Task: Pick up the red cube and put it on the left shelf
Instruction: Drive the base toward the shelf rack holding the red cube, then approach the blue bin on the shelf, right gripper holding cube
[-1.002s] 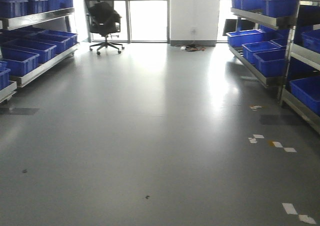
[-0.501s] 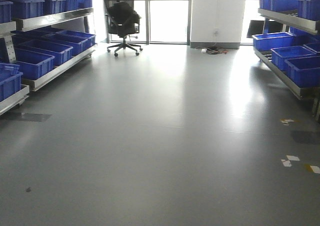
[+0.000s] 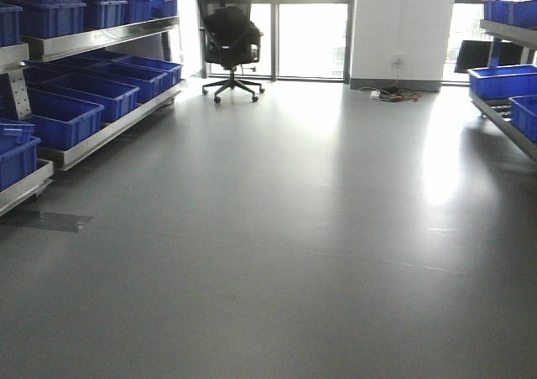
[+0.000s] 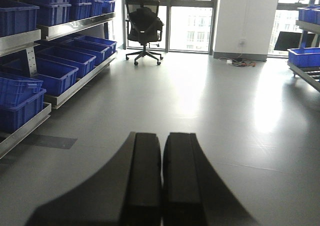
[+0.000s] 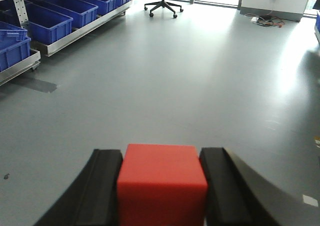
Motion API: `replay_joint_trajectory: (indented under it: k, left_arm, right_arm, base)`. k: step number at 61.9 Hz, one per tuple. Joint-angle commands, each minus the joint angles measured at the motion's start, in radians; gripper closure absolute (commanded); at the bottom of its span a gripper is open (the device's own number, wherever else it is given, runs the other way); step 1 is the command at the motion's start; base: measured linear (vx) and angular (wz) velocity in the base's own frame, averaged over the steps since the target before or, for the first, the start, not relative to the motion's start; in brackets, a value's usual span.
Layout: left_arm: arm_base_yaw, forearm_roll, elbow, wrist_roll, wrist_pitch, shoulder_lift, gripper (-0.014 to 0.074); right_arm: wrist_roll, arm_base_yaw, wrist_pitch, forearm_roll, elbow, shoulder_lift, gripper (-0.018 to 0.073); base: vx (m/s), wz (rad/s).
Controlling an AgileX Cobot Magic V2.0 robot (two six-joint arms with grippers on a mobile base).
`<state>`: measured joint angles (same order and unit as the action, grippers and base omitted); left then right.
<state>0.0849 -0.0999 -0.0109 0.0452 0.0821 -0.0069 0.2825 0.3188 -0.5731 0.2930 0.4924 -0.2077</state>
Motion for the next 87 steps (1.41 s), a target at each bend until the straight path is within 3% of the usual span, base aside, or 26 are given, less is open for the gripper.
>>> replay_joint_trajectory:
  k: [1,87]
  left_arm:
    - [0.004,-0.001,-0.024,-0.005,-0.088,-0.012,0.0495]
    - [0.004,-0.001,-0.024,-0.005,-0.088,-0.012,0.0496]
  right_arm:
    - [-0.003,-0.006,0.090,0.024,0.028,-0.012,0.0495]
    - [-0.003,-0.006,0.090,0.024,0.028,-0.012,0.0495]
  base:
    - [0.61,0.22]
    - [0.66,0.33]
